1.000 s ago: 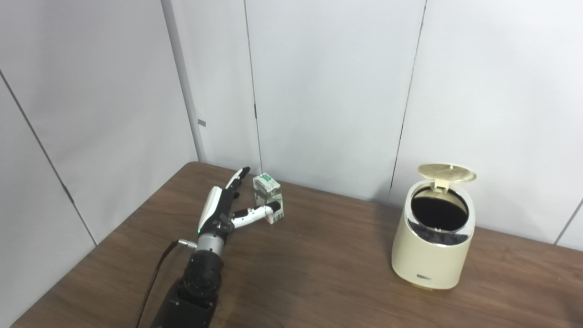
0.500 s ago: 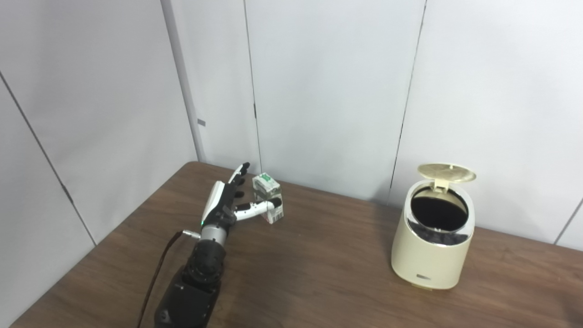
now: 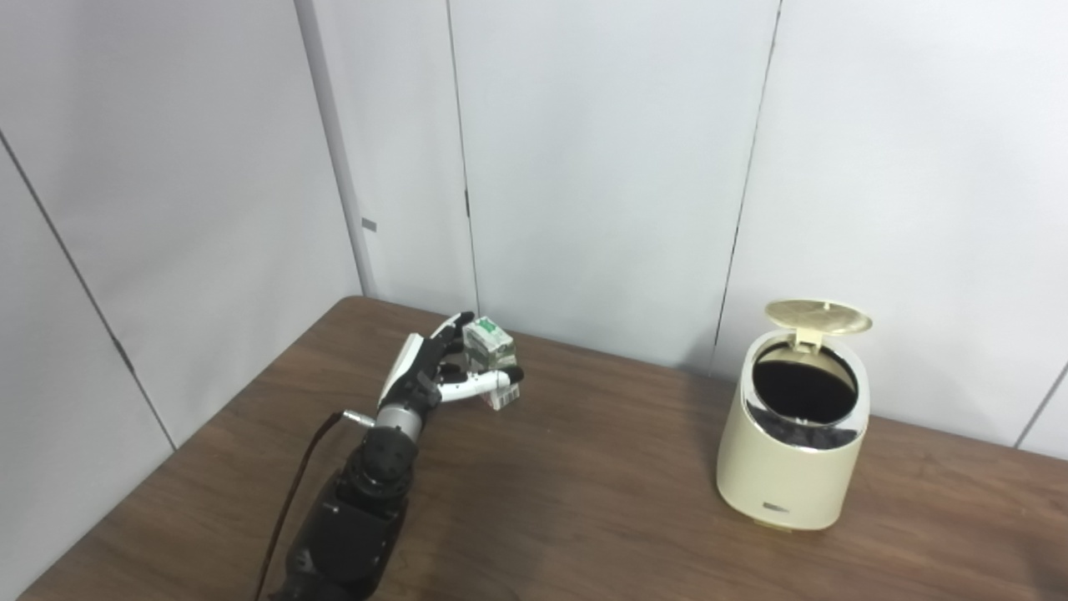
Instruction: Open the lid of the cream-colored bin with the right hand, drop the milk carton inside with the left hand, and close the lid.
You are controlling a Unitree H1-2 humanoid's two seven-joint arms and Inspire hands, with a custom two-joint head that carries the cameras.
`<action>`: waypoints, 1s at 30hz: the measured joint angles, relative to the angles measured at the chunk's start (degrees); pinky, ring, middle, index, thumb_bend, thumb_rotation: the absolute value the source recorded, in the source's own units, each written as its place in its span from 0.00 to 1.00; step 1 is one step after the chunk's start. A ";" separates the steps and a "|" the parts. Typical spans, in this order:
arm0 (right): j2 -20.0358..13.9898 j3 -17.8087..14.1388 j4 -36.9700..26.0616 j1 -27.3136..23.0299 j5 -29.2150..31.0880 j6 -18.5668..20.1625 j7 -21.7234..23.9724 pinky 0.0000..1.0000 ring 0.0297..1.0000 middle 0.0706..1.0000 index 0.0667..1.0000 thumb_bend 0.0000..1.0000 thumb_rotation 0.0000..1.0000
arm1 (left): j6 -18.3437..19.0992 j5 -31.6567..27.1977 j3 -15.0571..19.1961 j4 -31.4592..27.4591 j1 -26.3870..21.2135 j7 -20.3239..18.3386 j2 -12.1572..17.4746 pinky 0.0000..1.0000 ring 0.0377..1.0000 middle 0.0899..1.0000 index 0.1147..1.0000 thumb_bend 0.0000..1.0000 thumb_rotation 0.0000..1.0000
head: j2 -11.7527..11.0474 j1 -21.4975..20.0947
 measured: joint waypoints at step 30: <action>-0.07 -0.09 -0.53 0.39 1.09 0.29 1.35 0.50 0.64 0.66 0.64 0.61 0.85 | -2.53 6.99 -0.47 6.93 -0.61 17.34 -3.26 0.53 0.61 0.62 0.66 0.86 0.11 | 0.53 -0.44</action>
